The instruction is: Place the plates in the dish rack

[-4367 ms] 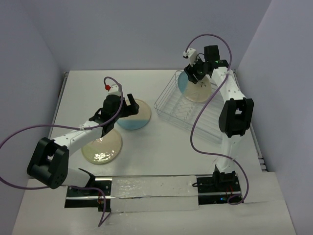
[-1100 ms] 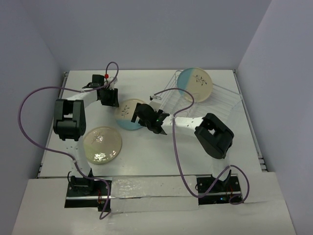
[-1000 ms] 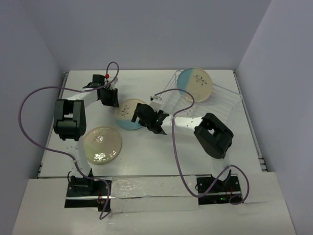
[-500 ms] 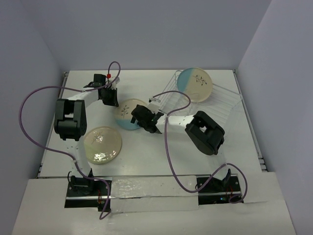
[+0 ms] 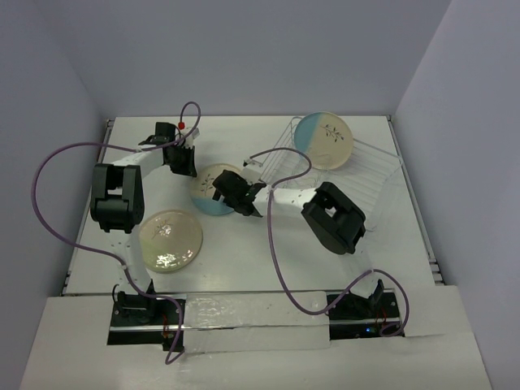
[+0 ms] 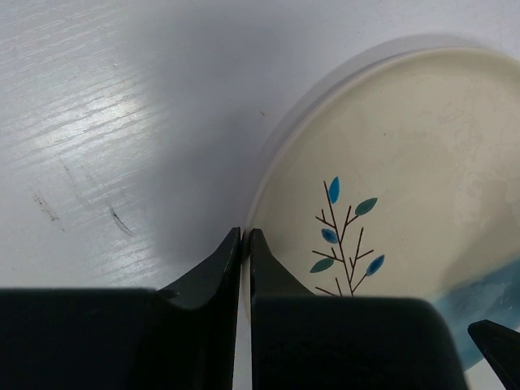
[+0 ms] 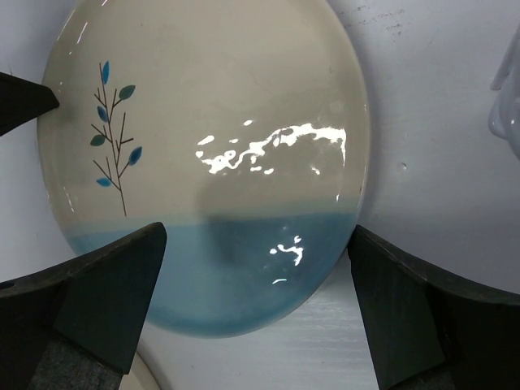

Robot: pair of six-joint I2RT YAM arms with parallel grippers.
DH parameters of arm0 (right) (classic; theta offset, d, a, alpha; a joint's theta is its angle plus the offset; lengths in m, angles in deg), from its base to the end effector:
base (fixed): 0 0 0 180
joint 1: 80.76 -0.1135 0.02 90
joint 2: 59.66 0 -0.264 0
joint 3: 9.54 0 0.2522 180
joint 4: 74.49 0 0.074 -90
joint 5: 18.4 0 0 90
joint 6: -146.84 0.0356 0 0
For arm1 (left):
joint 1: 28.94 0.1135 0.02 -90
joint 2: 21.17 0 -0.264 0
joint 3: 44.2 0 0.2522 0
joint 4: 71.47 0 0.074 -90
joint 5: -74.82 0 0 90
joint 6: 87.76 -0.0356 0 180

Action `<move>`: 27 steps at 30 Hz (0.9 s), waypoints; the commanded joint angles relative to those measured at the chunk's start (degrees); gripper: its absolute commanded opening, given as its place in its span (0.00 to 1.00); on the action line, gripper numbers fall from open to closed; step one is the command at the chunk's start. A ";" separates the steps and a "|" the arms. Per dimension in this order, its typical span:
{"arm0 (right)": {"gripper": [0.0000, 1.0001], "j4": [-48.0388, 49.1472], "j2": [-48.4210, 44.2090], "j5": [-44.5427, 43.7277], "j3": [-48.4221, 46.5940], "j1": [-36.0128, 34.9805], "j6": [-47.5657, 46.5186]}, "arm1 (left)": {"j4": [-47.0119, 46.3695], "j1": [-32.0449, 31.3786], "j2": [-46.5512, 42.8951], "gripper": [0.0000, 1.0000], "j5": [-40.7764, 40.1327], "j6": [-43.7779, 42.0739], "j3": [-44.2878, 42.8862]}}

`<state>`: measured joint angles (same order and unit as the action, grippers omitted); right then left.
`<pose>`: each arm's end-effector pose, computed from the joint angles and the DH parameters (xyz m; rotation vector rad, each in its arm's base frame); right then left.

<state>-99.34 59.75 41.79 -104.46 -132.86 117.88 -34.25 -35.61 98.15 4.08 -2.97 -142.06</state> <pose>0.2889 0.3422 0.1594 0.4066 2.2824 0.3751 0.4356 -0.0628 0.1595 0.3870 2.5397 -0.4445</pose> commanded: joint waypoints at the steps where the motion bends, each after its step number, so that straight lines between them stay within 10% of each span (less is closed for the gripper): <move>1: 0.99 2.78 -1.21 -4.82 -5.18 0.27 1.62 | 1.36 0.17 2.99 0.00 0.21 -1.65 -1.19; 27: 0.89 32.77 -3.96 1.78 -4.77 1.95 -2.16 | -2.46 3.33 2.00 0.00 9.52 -0.41 0.96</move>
<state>-83.79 58.79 38.84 -107.18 -130.63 113.06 -37.92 -31.51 98.88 5.06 -4.35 -142.25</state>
